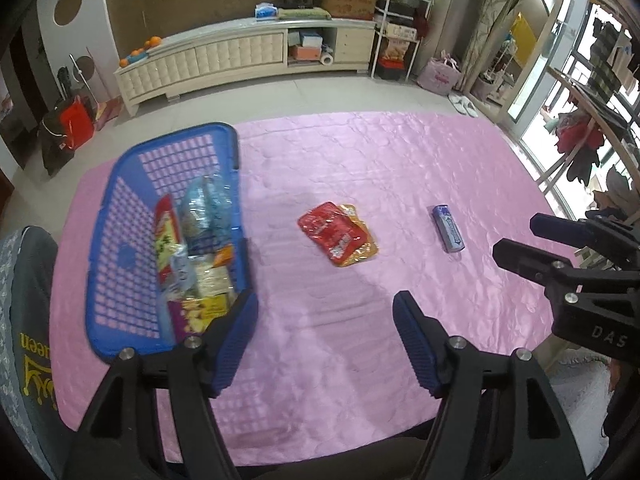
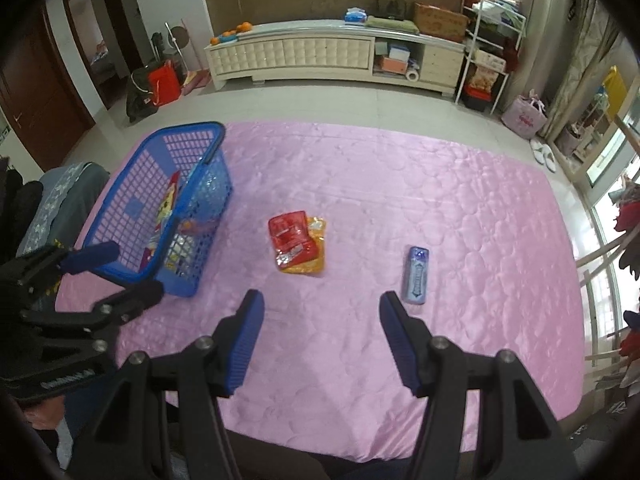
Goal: Organize snacks
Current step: 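Move both tools back toward the red snack bag and blue gum pack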
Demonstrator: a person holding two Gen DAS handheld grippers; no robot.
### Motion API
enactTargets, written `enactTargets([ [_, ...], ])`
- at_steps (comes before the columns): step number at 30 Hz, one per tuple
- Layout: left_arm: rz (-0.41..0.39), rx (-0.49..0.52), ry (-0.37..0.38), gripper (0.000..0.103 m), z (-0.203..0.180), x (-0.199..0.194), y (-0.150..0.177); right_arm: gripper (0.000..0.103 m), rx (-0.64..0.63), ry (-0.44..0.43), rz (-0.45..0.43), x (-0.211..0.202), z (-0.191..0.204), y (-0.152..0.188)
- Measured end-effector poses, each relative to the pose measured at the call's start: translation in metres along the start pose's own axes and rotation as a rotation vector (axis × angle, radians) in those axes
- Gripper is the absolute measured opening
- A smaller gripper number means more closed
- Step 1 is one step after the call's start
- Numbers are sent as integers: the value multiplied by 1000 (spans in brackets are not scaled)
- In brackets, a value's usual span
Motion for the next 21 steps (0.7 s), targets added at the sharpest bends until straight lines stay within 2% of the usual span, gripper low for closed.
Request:
enactTargets([
  [6, 58, -17, 7, 68, -19, 32, -2, 65, 55, -5, 41, 22, -26, 7],
  [11, 81, -55, -17, 68, -24, 59, -8, 65, 28, 87, 52, 39, -46, 5],
  [15, 110, -65, -26, 68, -25, 85, -10, 65, 105, 41, 56, 57, -56, 3],
  [21, 151, -138, -46, 68, -13, 126, -11, 65, 112, 22, 92, 92, -66, 0],
])
Point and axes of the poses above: each gripper's, at about its wrist camera, not at the fingertips, and x roughly the way its jaws point, z to its left, y to its underside, the point moved 7 cm from there along x, roughly the way its jaws point, and after that the axes turned 15 degrees about -z, right-handed, at the moved point
